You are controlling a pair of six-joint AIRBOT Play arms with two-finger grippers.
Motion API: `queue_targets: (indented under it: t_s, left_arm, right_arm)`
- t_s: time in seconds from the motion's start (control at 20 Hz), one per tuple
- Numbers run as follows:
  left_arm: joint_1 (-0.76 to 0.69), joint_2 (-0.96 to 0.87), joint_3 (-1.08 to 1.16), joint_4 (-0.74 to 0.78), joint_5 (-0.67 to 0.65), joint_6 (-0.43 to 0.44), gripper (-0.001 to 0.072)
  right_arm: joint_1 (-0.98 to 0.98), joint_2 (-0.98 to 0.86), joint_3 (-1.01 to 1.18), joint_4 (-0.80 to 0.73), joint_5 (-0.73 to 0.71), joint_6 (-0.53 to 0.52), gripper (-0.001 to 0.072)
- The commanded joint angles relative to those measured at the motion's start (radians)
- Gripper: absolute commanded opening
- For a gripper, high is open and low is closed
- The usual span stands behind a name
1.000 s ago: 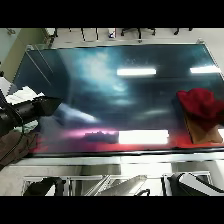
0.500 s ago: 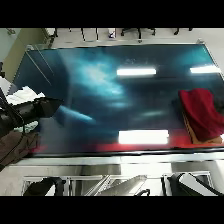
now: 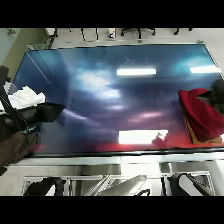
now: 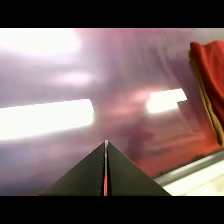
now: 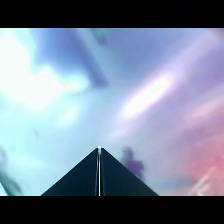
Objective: Fold the shirts.
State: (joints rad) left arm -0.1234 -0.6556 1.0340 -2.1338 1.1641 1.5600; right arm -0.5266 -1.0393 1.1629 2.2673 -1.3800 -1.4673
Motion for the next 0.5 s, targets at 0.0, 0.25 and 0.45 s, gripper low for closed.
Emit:
queue_targets:
  t_s: [0.0,0.25,0.45]
  left_arm:
    - [-0.001,0.081,-0.159,-0.044,0.003,-0.024,0.0014]
    - [-0.001,0.263,-0.423,-0.042,-0.015,-0.065,0.0014]
    - [0.0,0.328,-0.472,-0.04,-0.017,-0.072,0.0014]
  right_arm:
    - [0.266,0.138,-0.211,-0.001,0.13,-0.107,0.0022]
    - [0.611,0.336,-0.576,0.0,0.399,-0.108,0.0024]
    - [0.675,0.339,-0.597,0.017,0.41,-0.107,0.0023]
